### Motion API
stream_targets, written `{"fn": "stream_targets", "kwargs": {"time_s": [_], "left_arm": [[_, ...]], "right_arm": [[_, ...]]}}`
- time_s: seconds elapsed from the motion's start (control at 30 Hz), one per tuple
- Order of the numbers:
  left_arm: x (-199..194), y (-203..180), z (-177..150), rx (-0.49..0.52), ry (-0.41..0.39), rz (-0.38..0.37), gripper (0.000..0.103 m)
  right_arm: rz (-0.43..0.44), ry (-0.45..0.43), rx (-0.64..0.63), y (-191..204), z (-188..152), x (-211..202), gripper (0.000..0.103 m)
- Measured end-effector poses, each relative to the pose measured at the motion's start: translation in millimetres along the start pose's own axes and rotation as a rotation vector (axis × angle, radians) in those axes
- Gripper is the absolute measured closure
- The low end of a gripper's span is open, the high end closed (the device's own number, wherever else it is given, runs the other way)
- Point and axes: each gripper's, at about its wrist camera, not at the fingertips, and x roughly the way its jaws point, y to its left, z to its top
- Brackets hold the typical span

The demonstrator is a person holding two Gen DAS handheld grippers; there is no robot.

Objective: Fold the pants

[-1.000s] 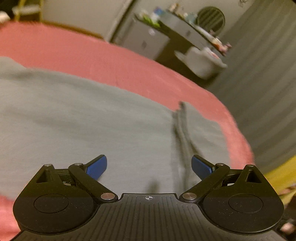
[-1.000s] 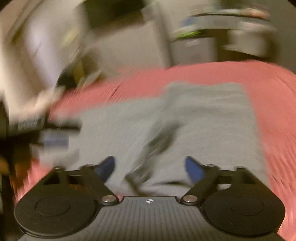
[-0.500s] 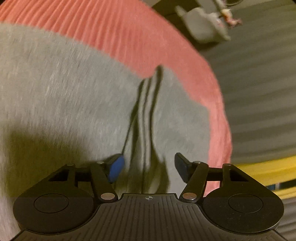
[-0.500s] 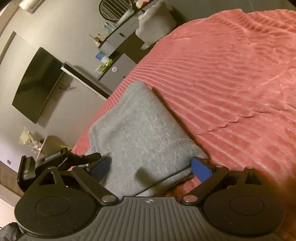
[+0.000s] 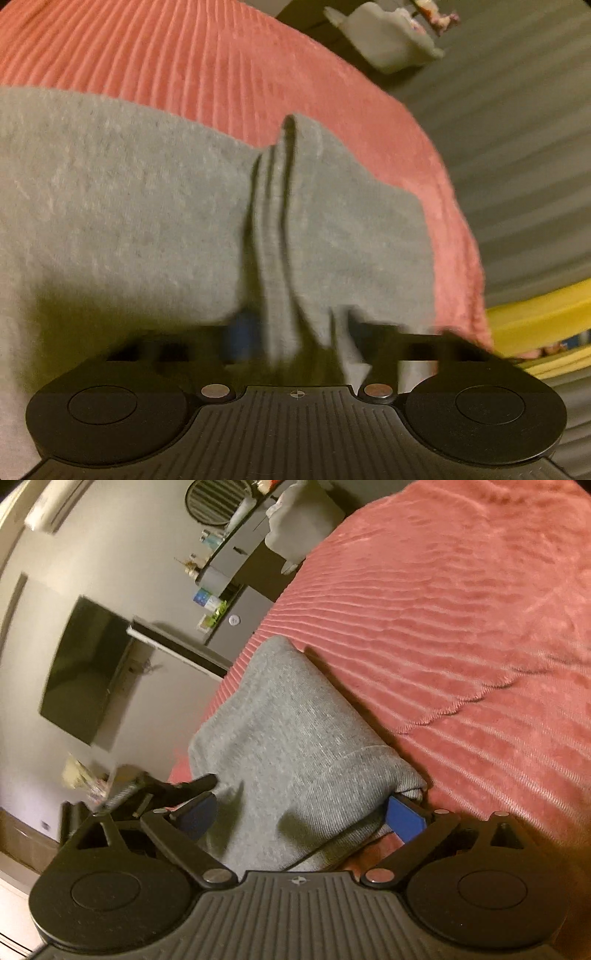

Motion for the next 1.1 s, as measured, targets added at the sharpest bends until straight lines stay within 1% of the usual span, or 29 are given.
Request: {"fn": "stream_targets", "kwargs": {"time_s": [0.03,0.07,0.13,0.17,0.23,0.3,0.33,0.43,0.5,0.57,0.67,0.77,0.87,0.9,0.93,0.97,1.0,1.03,1.07,1.1], "left_arm": [[-1.0,-0.3,0.5,-0.016,0.011,-0.013,0.084],[-4.3,0.1,-0.9,-0.035,0.001,-0.027,0.084],[-10.2,0.3,-5.2,-0.045,-0.024,-0.050,0.085],[-15.3,-0.6,-7.2,-0.054,-0.035,-0.057,0.086],[-23.5,-3.7,-10.3,-0.079,-0.054,-0.091,0.087],[-33.6,-7.9,-11.0,-0.090,-0.071,-0.116,0.087],[-40.9,-9.8,-10.5,-0.089,-0.080,-0.127,0.087],[-59.6,-17.2,-7.0,-0.100,-0.105,-0.167,0.087],[-72.2,-15.9,-3.1,-0.125,-0.106,-0.178,0.087],[-82.4,-10.6,-0.7,-0.138,-0.119,-0.167,0.087],[-90.8,3.8,-0.7,-0.207,-0.135,-0.178,0.087],[-105.7,21.0,-2.2,-0.199,-0.166,-0.135,0.087],[-119.2,38.9,-6.0,-0.201,-0.192,-0.098,0.087],[-122.4,44.2,-9.2,-0.193,-0.201,-0.082,0.087],[-124.1,48.2,-12.5,-0.180,-0.211,-0.052,0.086],[-125.8,52.6,-15.8,-0.170,-0.218,-0.023,0.086],[-125.2,57.7,-18.6,-0.166,-0.217,0.005,0.085],[-123.0,62.5,-21.4,-0.168,-0.212,0.023,0.084],[-120.7,67.7,-24.8,-0.178,-0.208,0.030,0.081],[-119.3,74.2,-27.4,-0.189,-0.209,0.028,0.080]], "right_arm": [[0.011,0.001,0.025,-2.7,1.7,-2.4,0.015],[0.027,0.000,0.055,-5.4,3.0,-6.0,0.024],[0.076,0.006,0.127,-12.1,3.8,-12.4,0.033],[0.099,0.020,0.160,-15.3,3.6,-12.8,0.033],[0.143,0.078,0.213,-18.9,2.5,-9.0,0.031],[0.183,0.144,0.220,-15.7,0.0,0.1,0.023],[0.189,0.161,0.218,-12.6,-1.2,4.4,0.022],[0.211,0.172,0.234,-6.2,-2.1,16.7,0.015],[0.231,0.168,0.259,-4.1,-2.5,25.4,0.015],[0.250,0.153,0.284,-3.2,-2.8,30.3,0.015],[0.259,0.108,0.307,-2.8,-2.8,30.2,0.015],[0.241,0.062,0.326,-4.7,-1.6,30.0,0.015],[0.207,0.038,0.337,-10.0,-2.9,29.2,0.016],[0.195,0.040,0.337,-11.0,-4.2,30.5,0.024],[0.186,0.045,0.339,-12.8,-6.1,31.3,0.030],[0.163,0.052,0.335,-13.1,-7.9,33.5,0.048],[0.135,0.062,0.329,-13.3,-9.0,36.2,0.068],[0.118,0.067,0.336,-14.2,-10.0,38.6,0.075],[0.108,0.071,0.350,-15.5,-10.2,40.5,0.078],[0.104,0.076,0.360,-17.1,-10.4,41.4,0.078]]}}
